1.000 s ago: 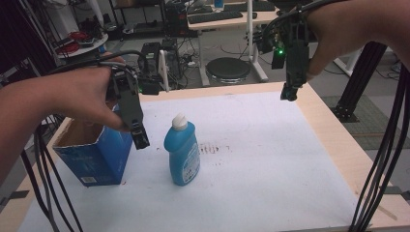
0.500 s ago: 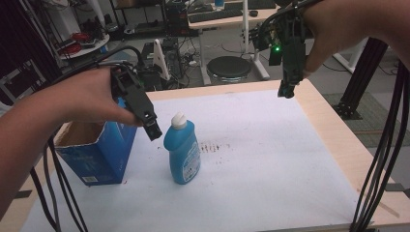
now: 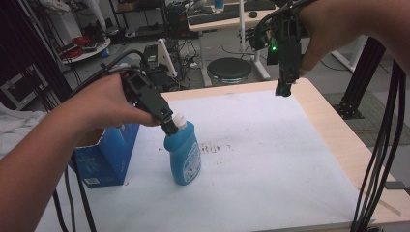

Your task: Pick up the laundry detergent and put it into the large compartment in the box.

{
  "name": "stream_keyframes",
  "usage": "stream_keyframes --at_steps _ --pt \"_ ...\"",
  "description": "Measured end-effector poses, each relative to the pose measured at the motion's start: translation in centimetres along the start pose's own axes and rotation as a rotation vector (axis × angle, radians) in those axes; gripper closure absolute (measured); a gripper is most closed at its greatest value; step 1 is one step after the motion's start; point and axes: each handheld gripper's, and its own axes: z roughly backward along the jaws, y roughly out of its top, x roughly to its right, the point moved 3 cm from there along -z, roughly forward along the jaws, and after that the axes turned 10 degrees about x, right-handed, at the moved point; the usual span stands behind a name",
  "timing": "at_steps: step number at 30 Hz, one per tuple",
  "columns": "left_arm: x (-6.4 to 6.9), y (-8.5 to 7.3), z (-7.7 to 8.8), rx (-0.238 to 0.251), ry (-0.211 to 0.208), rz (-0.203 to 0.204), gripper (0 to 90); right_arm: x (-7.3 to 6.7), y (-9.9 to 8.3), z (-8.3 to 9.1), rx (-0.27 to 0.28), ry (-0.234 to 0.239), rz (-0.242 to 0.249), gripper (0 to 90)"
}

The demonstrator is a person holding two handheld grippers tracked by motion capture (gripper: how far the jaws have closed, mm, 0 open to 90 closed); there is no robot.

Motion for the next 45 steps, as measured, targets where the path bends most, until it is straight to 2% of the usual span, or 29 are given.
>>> stream_keyframes --at_steps 4,7,10,14,16,18,20,21,24,26,34,39,41,45 --pt "0.2 0.6 -0.8 -0.013 0.027 0.019 1.7 0.1 -0.1 0.2 0.002 -0.001 0.0 2.6" --pt "0.2 0.9 -1.6 -0.024 0.008 0.05 1.7 0.1 -0.2 0.3 0.002 -0.001 -0.001 2.6" --pt "-0.1 1.4 -2.3 -0.021 0.021 0.079 1.7 0.2 -0.2 0.4 -0.001 -0.002 -0.008 2.6" --pt "-0.1 1.7 -3.6 -0.036 0.031 0.096 1.7 0.2 -0.3 0.7 -0.003 -0.01 -0.008 2.6" --pt "-0.1 1.8 -4.4 -0.056 0.024 0.092 1.7 0.1 -0.4 0.8 -0.002 -0.013 -0.007 2.6" --pt "-0.2 1.9 -4.8 -0.063 0.041 0.092 1.7 0.0 -0.5 0.8 -0.001 -0.014 -0.009 2.6" --pt "-0.2 1.9 -4.8 -0.063 0.041 0.092 1.7 0.1 -0.6 0.8 -0.002 -0.013 -0.007 2.6" --pt "-0.2 2.1 -5.3 -0.054 0.058 0.094 1.7 0.1 -0.8 0.8 -0.009 -0.019 -0.008 2.6" --pt "-0.1 2.1 -6.0 -0.047 0.048 0.102 1.7 0.1 -0.9 0.6 -0.013 -0.021 -0.015 2.6" --pt "-0.3 2.1 -6.4 -0.06 0.051 0.1 1.7 0.1 -1.0 0.6 -0.017 -0.018 -0.008 2.6" --pt "-1.1 2.3 -8.1 -0.091 0.099 0.106 1.7 0.1 -1.1 0.6 -0.007 -0.022 -0.022 2.6" --pt "-1.3 2.3 -8.8 -0.088 0.104 0.122 1.7 0.0 -1.0 0.7 -0.005 -0.021 -0.02 2.6" --pt "-1.2 2.3 -9.0 -0.063 0.103 0.143 1.7 0.0 -1.0 0.7 0.001 -0.023 -0.018 2.6" --pt "-1.0 2.2 -9.0 -0.07 0.108 0.132 1.7 0.1 -1.1 0.7 -0.001 -0.022 -0.015 2.6"
